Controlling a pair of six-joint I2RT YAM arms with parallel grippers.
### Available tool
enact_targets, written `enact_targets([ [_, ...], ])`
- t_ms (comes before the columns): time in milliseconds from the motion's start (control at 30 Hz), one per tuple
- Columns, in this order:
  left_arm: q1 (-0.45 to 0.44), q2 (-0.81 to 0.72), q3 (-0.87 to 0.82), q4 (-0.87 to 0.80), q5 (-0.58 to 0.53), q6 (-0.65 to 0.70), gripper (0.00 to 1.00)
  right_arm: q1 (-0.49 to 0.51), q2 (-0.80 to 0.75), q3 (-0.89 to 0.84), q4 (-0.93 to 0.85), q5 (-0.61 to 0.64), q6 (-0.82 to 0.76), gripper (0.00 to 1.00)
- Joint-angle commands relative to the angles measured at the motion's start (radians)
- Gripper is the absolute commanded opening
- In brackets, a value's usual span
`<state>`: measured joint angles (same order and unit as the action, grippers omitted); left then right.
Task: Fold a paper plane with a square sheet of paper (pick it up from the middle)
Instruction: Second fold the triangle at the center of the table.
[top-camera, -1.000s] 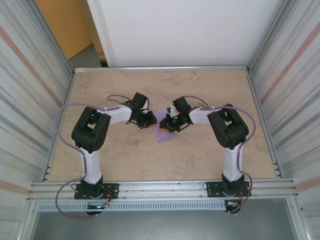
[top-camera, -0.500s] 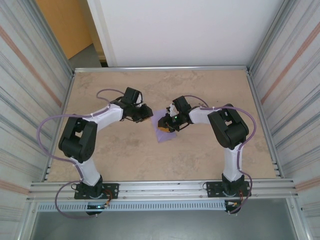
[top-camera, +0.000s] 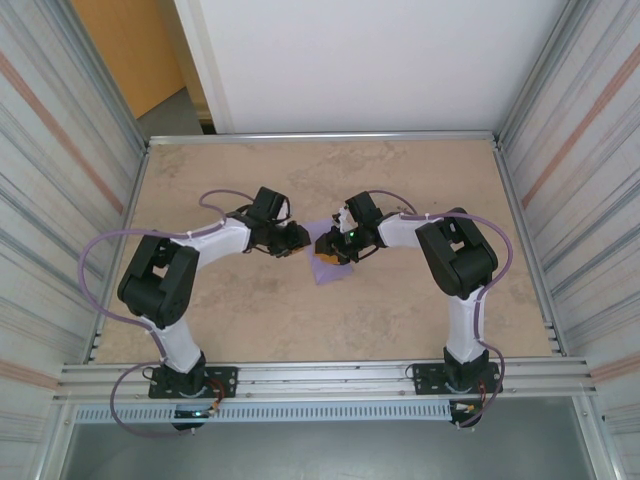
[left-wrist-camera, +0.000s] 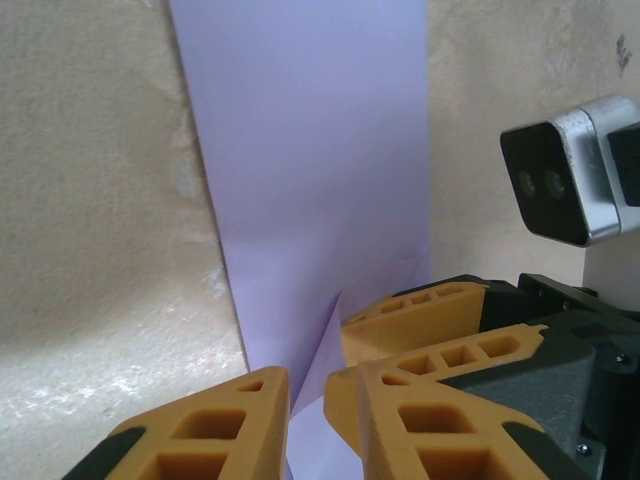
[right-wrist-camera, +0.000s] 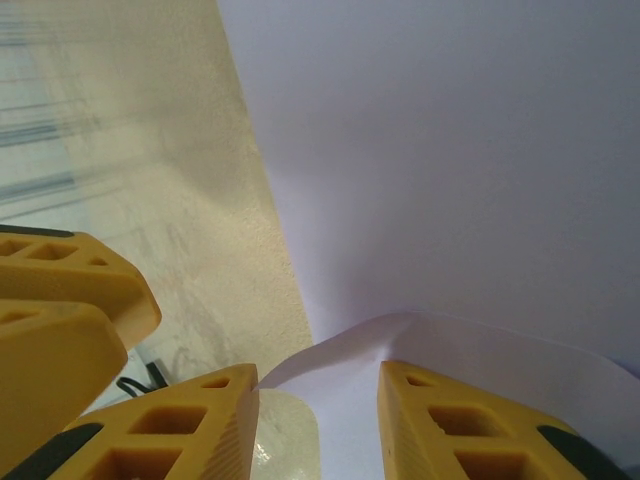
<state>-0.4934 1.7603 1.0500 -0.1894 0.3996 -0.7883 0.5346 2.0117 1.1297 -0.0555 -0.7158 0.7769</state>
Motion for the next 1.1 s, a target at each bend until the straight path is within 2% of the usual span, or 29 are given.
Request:
enact_targets([
  [0, -0.007, -0.02, -0.01, 0.015, 0.007, -0.008, 0.27, -0.007, 0.046, -0.034, -0.088, 0.076, -0.014, 0.39],
  [167, -0.014, -0.02, -0.011, 0.016, -0.004, -0.009, 0.28, -0.005, 0.043, -0.039, -0.088, 0.089, -0.015, 0.43],
  [333, -0.022, -0.006, -0.005, 0.024, 0.002, -0.009, 0.25, -0.005, 0.054, -0.039, -0.098, 0.095, -0.014, 0.31],
  [467, -0.04, 0.022, 0.007, 0.022, 0.007, -0.008, 0.18, -0.004, 0.065, -0.034, -0.12, 0.104, -0.017, 0.17],
  [567, -0.053, 0.049, 0.021, 0.016, 0.006, -0.005, 0.14, 0.0, 0.071, -0.029, -0.135, 0.114, -0.02, 0.11],
  [767, -0.072, 0.101, 0.059, -0.03, -0.025, 0.011, 0.09, 0.004, 0.076, -0.022, -0.15, 0.122, -0.022, 0.03],
  [867, -0.074, 0.118, 0.067, -0.038, -0.035, 0.012, 0.05, 0.004, 0.074, -0.023, -0.15, 0.121, -0.021, 0.02],
  [1067, -0.075, 0.145, 0.084, -0.079, -0.075, 0.02, 0.05, 0.004, 0.066, -0.027, -0.136, 0.111, -0.017, 0.02],
])
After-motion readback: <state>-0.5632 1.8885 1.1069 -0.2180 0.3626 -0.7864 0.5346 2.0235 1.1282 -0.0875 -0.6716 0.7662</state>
